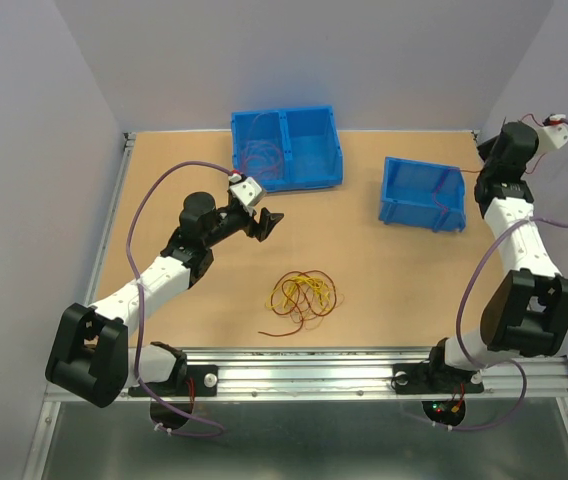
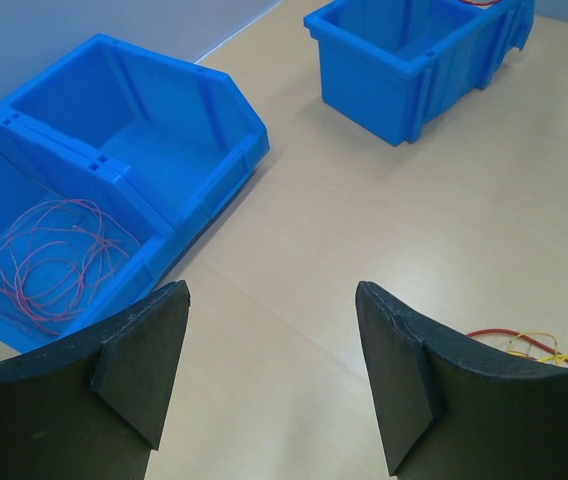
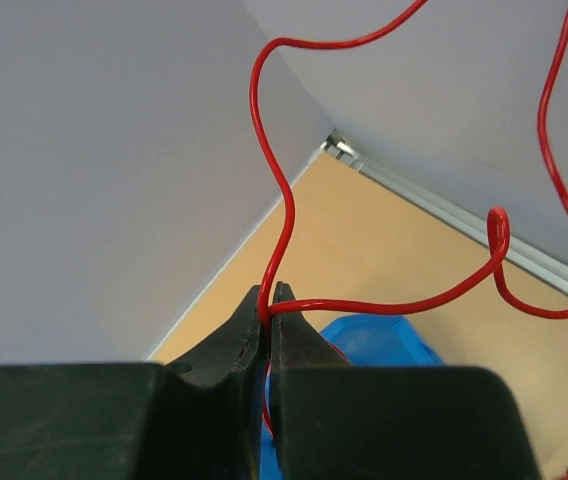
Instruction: Untangle the cables
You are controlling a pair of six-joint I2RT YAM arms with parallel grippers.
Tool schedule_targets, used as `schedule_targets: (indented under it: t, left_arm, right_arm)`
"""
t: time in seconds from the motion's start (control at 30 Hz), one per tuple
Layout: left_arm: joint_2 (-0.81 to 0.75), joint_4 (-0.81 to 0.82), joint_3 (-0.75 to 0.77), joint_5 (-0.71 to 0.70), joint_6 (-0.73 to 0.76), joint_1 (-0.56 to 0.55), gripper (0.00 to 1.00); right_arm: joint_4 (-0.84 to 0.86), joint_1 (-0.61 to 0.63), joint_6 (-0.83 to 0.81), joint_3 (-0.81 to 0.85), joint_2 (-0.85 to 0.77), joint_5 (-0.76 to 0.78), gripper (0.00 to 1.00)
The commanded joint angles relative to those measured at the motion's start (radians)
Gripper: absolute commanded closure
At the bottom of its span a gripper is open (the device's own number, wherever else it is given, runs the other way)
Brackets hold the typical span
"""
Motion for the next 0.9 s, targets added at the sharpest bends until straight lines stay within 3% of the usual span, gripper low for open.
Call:
schedule_targets:
  t: [0.0,0.17,0.33,0.53,0.67,0.87]
  left_arm:
    - [-0.032,0.036,-0.012,0.004,0.009,0.002,0.21]
    - [-0.029,0.038,-0.012,0.002,0.014,0.002,0.21]
    - [-0.034,0.036,-0.013,0.008,0.012,0.004,0.21]
    - [-0.032,0.036,-0.012,0.013,0.014,0.002,0.21]
    - [-0.029,0.035,-0.009,0.017,0.014,0.002,0.21]
    - [-0.031,0.03,-0.007,0.019,0.018,0.002,0.21]
  right_arm:
    - [0.061,0.003,-0.063,0.044,0.04,-0.114,1.0]
    - [0.16,0.003,-0.105,0.003,0.1,-0.246,1.0]
    - [0.374,0.004,-0.053,-0.138,0.102,-0.255,0.99]
    - [0.485,0.067,-0.074,-0.235,0.128,-0.102,1.0]
    - [0.598,0.182,-0.12,-0.327,0.116,0.071,0.99]
    - [0.615,0.293,-0.108,-0.361,0.148,0.271,0.99]
